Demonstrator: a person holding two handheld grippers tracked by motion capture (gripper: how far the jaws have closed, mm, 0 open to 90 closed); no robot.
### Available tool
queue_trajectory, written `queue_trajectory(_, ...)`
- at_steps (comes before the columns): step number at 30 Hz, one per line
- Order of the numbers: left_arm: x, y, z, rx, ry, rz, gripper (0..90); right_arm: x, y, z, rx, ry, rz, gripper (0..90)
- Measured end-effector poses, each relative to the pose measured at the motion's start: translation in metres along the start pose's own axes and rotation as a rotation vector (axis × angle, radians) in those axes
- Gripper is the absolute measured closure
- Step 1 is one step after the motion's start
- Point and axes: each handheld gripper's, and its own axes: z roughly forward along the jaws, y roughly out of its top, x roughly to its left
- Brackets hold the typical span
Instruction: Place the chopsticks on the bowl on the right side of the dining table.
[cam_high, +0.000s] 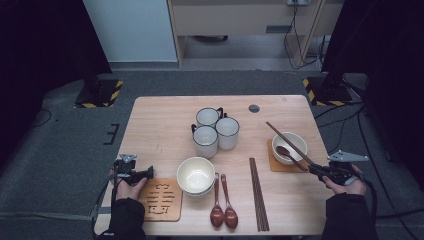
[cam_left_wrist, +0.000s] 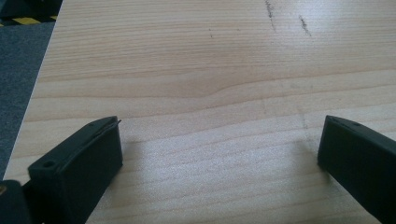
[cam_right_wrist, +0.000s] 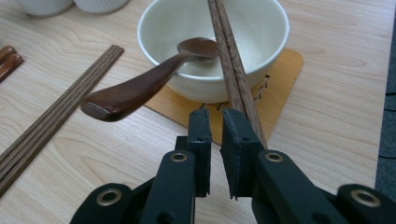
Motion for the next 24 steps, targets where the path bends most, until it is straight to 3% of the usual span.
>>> queue_trajectory(24,0.0,0.0,0.0,0.0,0.0,0.0,0.0,-0.0073,-0.0026,0.0027,-0.003,-0.043,0.035,74.3)
